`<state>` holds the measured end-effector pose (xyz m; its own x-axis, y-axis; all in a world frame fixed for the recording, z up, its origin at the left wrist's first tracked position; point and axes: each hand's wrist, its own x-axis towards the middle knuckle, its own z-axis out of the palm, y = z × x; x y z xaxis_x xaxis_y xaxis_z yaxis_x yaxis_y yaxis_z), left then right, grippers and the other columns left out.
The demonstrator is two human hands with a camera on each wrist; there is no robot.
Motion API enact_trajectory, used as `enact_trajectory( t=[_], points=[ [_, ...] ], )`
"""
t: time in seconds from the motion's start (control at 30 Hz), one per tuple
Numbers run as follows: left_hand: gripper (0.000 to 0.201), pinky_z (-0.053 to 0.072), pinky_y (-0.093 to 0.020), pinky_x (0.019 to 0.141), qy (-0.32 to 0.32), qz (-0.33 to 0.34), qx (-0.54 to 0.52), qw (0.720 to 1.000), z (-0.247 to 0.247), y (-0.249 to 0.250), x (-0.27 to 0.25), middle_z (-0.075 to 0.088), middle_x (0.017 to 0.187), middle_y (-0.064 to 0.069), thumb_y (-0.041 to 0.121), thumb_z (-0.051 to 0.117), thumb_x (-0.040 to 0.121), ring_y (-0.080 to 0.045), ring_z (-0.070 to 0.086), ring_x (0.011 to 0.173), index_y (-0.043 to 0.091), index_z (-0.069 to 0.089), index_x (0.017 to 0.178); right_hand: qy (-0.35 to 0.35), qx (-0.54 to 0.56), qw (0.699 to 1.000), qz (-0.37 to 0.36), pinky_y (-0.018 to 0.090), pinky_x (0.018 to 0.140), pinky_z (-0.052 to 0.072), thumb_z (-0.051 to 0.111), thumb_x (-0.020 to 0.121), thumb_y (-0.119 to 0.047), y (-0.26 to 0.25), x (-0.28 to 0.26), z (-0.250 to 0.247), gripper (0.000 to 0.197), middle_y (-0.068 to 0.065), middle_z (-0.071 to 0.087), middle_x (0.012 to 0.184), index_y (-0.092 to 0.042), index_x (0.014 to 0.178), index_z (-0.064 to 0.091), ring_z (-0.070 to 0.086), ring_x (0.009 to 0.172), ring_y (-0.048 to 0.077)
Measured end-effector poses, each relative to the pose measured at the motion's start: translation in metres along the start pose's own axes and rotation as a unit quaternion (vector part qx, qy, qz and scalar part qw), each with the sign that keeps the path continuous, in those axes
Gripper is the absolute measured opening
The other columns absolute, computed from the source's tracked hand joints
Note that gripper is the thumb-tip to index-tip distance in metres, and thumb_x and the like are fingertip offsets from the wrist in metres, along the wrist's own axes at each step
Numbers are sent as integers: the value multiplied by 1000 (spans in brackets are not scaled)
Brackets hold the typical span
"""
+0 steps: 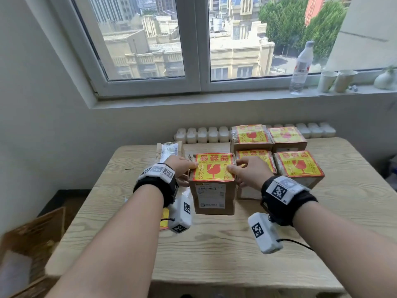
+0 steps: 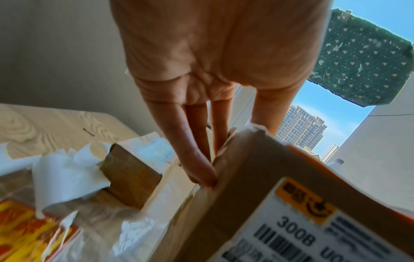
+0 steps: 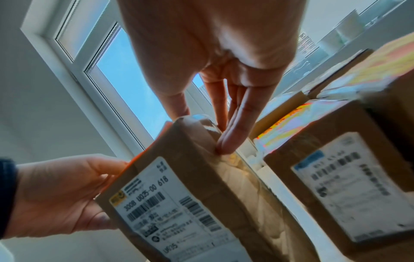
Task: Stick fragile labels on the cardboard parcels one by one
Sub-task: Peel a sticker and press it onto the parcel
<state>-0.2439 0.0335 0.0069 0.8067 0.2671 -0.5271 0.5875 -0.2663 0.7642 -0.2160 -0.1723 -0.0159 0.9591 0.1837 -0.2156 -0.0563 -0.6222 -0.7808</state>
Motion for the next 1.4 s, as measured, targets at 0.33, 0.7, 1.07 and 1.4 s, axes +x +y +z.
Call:
enact_trajectory(
  t=[0.33,0.7,1.07,1.4],
  points=[
    [22,59,-32,56,7,41,-25,999,-39,39,59,69,86,-6,17,62,92,-17,67,72,5,64,110,42,-20,999,-18,41,76,61,65,87,-36,-48,73,3,31,1,70,89,-18,112,64,71,76,17],
    [25,58,-40,84,8,63,-25,998,-26,56,157,71,97,-12,-3,56,86,-26,69,91,18,60,74,82,-41,995,35,28,83,48,58,90,-13,-46,149,23,36,5,63,121,-11,126,52,59,99,18],
    [23,54,-24,63,-60,8,-35,998,-7,45,193,65,100,-15,-11,50,89,-23,62,85,7,63,93,43,-229,970,65,26,74,46,55,90,-18,-41,168,37,33,10,65,115,-8,121,62,62,100,24],
    [51,56,-41,88,-62,18,-11,998,-9,39,194,66,119,-13,-10,59,83,-27,64,105,10,55,130,59,-272,959,44,23,75,40,57,90,-19,-49,163,42,27,7,67,116,-10,113,68,61,107,22]
  ],
)
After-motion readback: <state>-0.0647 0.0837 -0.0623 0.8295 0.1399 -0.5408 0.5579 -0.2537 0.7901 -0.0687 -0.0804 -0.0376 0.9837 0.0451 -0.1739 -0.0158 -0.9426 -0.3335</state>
